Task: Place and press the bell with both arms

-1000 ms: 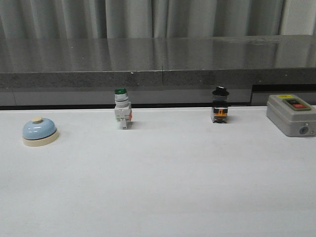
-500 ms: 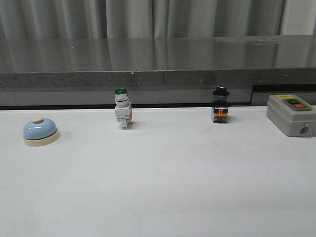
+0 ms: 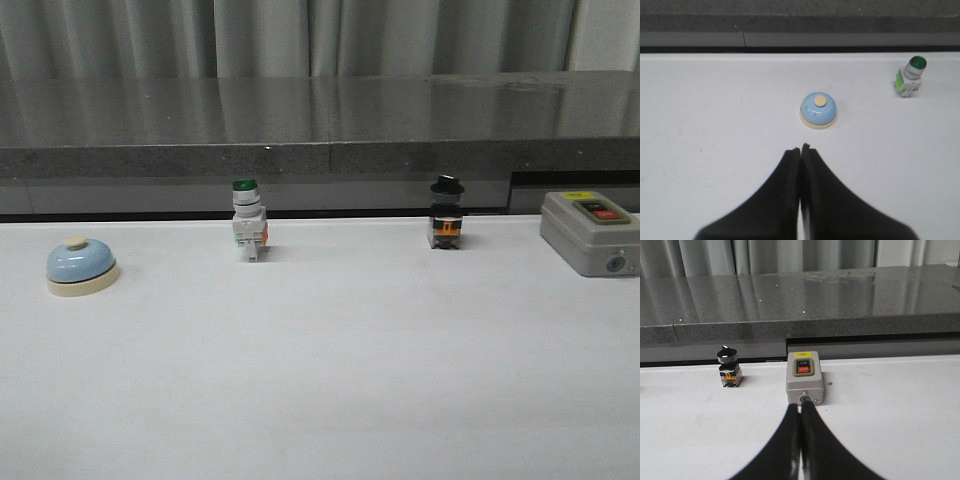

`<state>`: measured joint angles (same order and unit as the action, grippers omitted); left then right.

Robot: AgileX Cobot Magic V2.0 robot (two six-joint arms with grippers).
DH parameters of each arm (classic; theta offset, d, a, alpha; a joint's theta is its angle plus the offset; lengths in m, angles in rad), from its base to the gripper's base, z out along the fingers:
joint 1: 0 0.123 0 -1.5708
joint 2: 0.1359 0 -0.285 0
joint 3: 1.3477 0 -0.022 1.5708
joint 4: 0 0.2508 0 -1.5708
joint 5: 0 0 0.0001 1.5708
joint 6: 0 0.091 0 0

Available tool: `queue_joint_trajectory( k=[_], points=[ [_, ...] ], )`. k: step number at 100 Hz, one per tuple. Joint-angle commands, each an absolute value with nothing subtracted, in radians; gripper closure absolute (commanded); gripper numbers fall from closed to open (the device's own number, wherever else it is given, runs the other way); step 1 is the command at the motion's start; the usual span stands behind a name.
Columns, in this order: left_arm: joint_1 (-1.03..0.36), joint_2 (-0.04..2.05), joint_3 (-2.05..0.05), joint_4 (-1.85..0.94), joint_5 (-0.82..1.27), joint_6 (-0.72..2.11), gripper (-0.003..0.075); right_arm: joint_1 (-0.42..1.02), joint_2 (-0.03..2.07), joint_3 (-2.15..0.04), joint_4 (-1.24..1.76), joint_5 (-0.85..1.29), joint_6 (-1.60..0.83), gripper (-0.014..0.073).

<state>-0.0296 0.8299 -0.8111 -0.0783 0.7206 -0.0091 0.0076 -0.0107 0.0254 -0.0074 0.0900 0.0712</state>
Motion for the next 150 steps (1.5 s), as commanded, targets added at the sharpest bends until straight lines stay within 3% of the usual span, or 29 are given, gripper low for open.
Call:
queue_joint_trajectory(
  k=[1, 16, 23, 32, 47, 54, 70, 92, 150],
  points=[
    [-0.025, 0.866, -0.846, -0.093, 0.667, -0.019, 0.0741, 0.003, -0.029, 0.012, -0.011, 0.006, 0.067, 0.0654],
    [-0.025, 0.914, -0.846, -0.097, 0.664, -0.019, 0.0734, 0.003, -0.029, 0.012, -0.011, 0.006, 0.067, 0.0654],
    [-0.025, 0.92, -0.846, -0.103, 0.666, -0.012, 0.0682, 0.003, -0.029, 0.012, -0.011, 0.006, 0.067, 0.0654],
    [-0.025, 0.919, -0.846, -0.103, 0.664, -0.012, 0.0518, 0.003, -0.029, 0.012, -0.011, 0.006, 0.067, 0.0654],
    [-0.025, 0.918, -0.846, -0.103, 0.66, -0.012, 0.0112, 0.003, -0.029, 0.012, -0.011, 0.006, 0.067, 0.0654],
    [-0.025, 0.918, -0.846, -0.103, 0.66, -0.012, 0.0006, 0.003, -0.029, 0.012, -0.011, 0.006, 0.067, 0.0654],
    [-0.025, 0.92, -0.846, -0.105, 0.654, -0.012, 0.0069, 0.003, -0.029, 0.012, -0.011, 0.006, 0.067, 0.0654],
    [-0.025, 0.994, -0.878, -0.143, 0.616, -0.009, 0.0071, 0.003, -0.029, 0.012, -0.011, 0.006, 0.067, 0.0654],
    [-0.126, 1.523, -1.177, -0.129, 0.532, 0.018, 0.0071, 0.003, -0.029, 0.012, -0.011, 0.006, 0.067, 0.0654]
  ],
)
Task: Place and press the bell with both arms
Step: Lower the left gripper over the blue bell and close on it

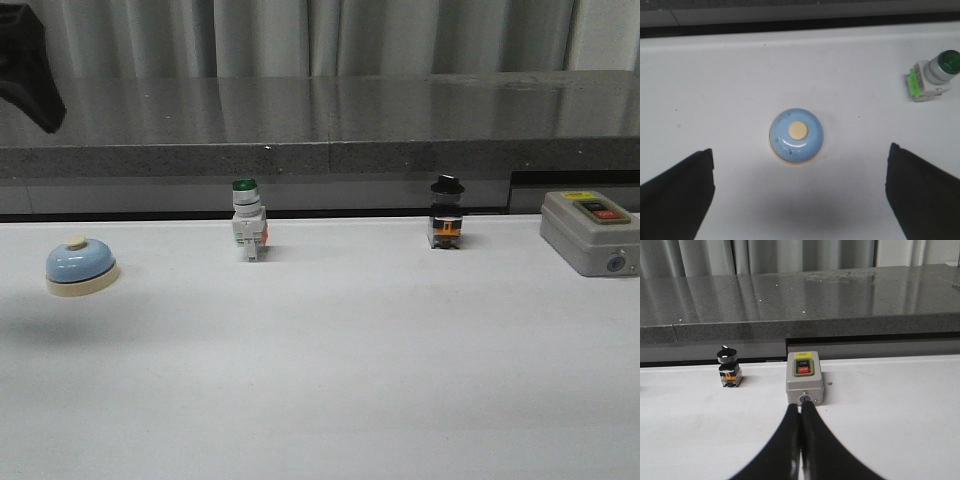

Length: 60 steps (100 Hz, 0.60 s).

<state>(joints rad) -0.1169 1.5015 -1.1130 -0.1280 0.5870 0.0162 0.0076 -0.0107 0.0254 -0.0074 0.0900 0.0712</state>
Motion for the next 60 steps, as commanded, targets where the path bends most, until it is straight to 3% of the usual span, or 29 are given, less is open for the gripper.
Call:
queue_joint_trajectory(
  k=[1, 60],
  points=[
    [-0.126, 1.533, -1.183, -0.129, 0.532, 0.018, 0.0071, 0.003, -0.029, 0.012, -0.011, 0.006, 0.067, 0.0654],
    [-0.128, 1.842, -1.294, -0.12, 0.501, 0.018, 0.0071, 0.003, -0.029, 0.012, -0.011, 0.006, 0.067, 0.0654]
  ],
)
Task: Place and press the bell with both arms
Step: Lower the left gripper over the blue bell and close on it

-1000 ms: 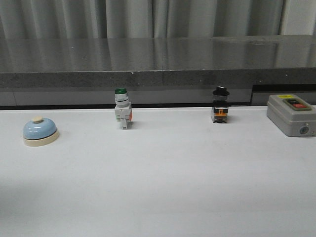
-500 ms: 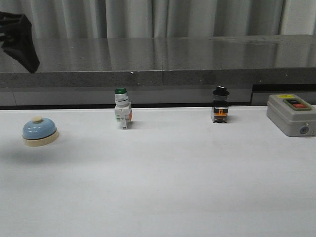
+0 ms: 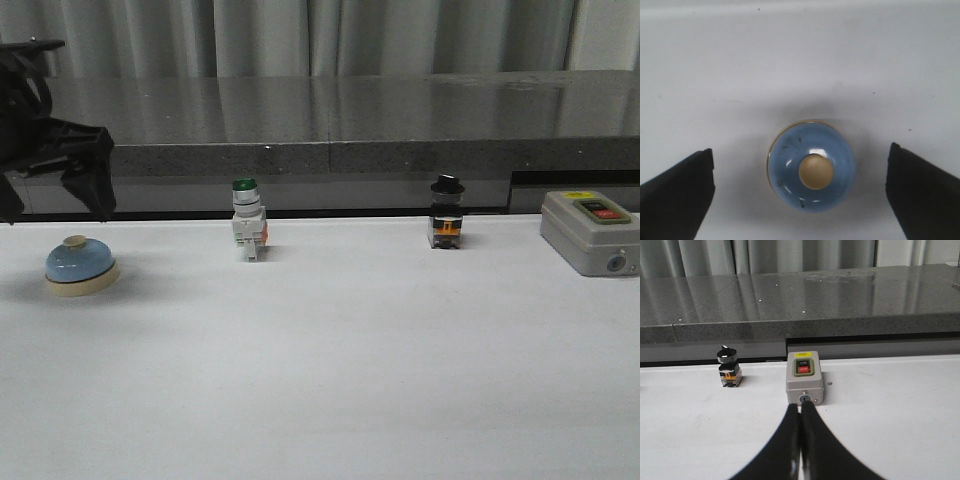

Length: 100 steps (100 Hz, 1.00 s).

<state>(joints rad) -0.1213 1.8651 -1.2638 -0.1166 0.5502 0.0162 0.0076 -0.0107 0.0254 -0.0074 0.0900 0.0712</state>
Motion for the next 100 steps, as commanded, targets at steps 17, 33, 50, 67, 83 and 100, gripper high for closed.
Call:
queue_joint_trajectory(
  k=[17, 33, 50, 67, 83, 100],
  points=[
    [-0.128, 1.891, -1.296, -0.12, 0.497, 0.02, 0.0071, 0.003, -0.029, 0.012, -0.011, 0.006, 0.067, 0.0654],
    [-0.128, 1.915, -1.296, -0.12, 0.486, 0.02, 0.0071, 0.003, -0.029, 0.012, -0.011, 0.006, 0.067, 0.0654],
    [-0.148, 1.934, -1.296, -0.12, 0.483, 0.039, 0.0073, 0.003, -0.029, 0.012, -0.011, 0.006, 0.067, 0.0654],
    [-0.172, 1.958, -1.296, -0.12, 0.483, 0.041, 0.0118, 0.003, -0.029, 0.012, -0.011, 0.006, 0.067, 0.0654],
    [-0.175, 1.96, -1.296, -0.12, 0.483, 0.041, 0.0268, 0.003, -0.029, 0.012, -0.011, 0.006, 0.067, 0.0654],
    [-0.175, 1.96, -1.296, -0.112, 0.484, 0.041, 0.0563, 0.003, -0.029, 0.012, -0.011, 0.006, 0.067, 0.0654]
  ],
)
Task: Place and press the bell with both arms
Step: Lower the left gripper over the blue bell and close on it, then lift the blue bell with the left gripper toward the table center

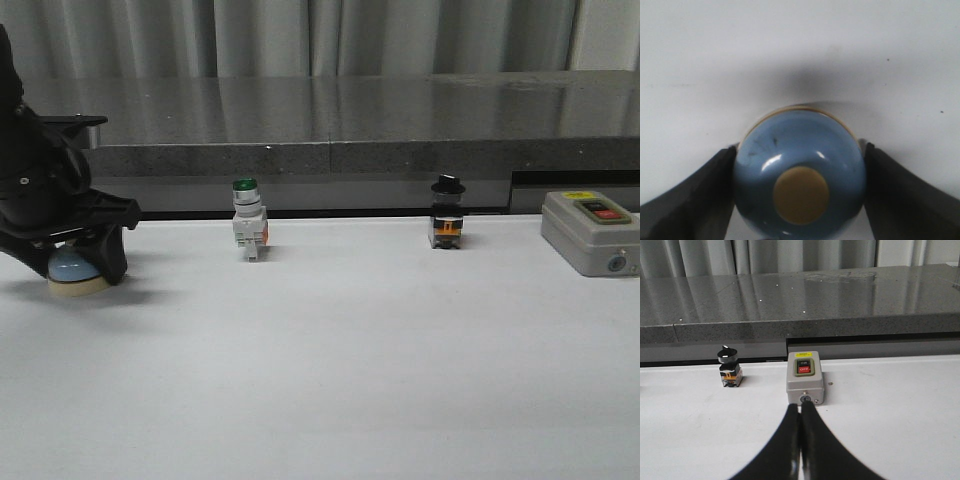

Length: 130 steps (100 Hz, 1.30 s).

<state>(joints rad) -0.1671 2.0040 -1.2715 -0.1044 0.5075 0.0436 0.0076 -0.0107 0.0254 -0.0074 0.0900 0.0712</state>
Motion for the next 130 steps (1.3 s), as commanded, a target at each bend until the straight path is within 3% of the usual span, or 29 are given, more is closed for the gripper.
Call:
queue_joint_trajectory(
  k=[1, 9, 19, 39, 61, 96, 130],
  points=[
    [-0.175, 1.96, -1.296, -0.112, 0.484, 0.041, 0.0573, 0.003, -0.029, 0.012, -0.011, 0.006, 0.067, 0.0654],
    [-0.175, 1.952, -1.296, -0.108, 0.488, 0.041, 0.0675, 0.003, -0.029, 0.012, -0.011, 0.006, 0.067, 0.0654],
    [-0.175, 1.926, -1.296, -0.108, 0.493, 0.041, 0.0732, 0.003, -0.029, 0.012, -0.011, 0.006, 0.067, 0.0654],
    [-0.197, 1.818, -1.296, -0.112, 0.514, 0.041, 0.0733, 0.003, -0.029, 0.012, -0.011, 0.006, 0.067, 0.0654],
    [-0.311, 1.727, -1.299, -0.114, 0.542, 0.041, 0.0733, 0.003, -0.029, 0.012, -0.011, 0.006, 0.067, 0.0654],
    [-0.581, 1.738, -1.369, -0.12, 0.477, 0.041, 0.0733, 0.003, -0.029, 0.012, -0.011, 0.006, 0.067, 0.0654],
    [-0.682, 1.891, -1.489, -0.12, 0.49, 0.041, 0.0732, 0.003, -0.029, 0.012, -0.011, 0.006, 0.067, 0.0654]
  ],
)
